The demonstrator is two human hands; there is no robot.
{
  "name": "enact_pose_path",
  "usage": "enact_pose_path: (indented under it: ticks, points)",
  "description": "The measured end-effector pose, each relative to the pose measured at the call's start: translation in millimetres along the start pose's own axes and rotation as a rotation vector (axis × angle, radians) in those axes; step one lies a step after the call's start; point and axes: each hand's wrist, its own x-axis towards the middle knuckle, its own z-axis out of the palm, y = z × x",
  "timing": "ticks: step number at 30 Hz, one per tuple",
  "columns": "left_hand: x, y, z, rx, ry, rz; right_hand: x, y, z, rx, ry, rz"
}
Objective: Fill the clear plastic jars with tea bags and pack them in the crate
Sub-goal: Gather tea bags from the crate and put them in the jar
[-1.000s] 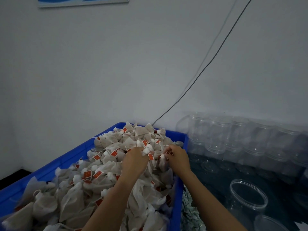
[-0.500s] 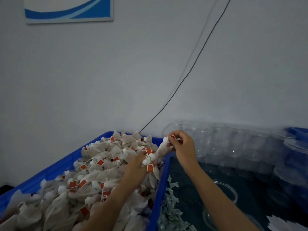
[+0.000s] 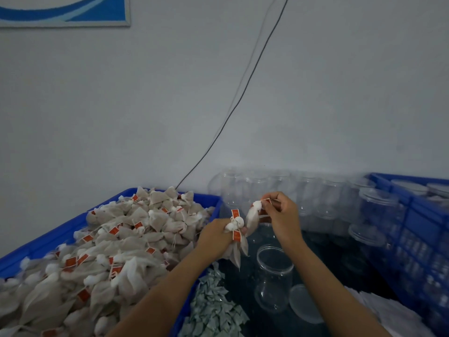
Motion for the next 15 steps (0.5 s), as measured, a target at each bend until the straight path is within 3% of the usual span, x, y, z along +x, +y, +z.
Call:
enact_pose_path:
  ticks: [4, 10, 15]
  points:
    - [13, 10, 25, 0.115, 0.039, -0.061, -3, 9, -29, -0.036, 0.078, 0.012]
    - [26, 11, 51, 0.136, 0.149, -0.210, -10, 34, -55, -0.097, 0.067, 0.065]
    - [24, 9, 67, 0.023, 0.385, -0.311, -18, 56, -71, -0.175, -0.072, 0.120]
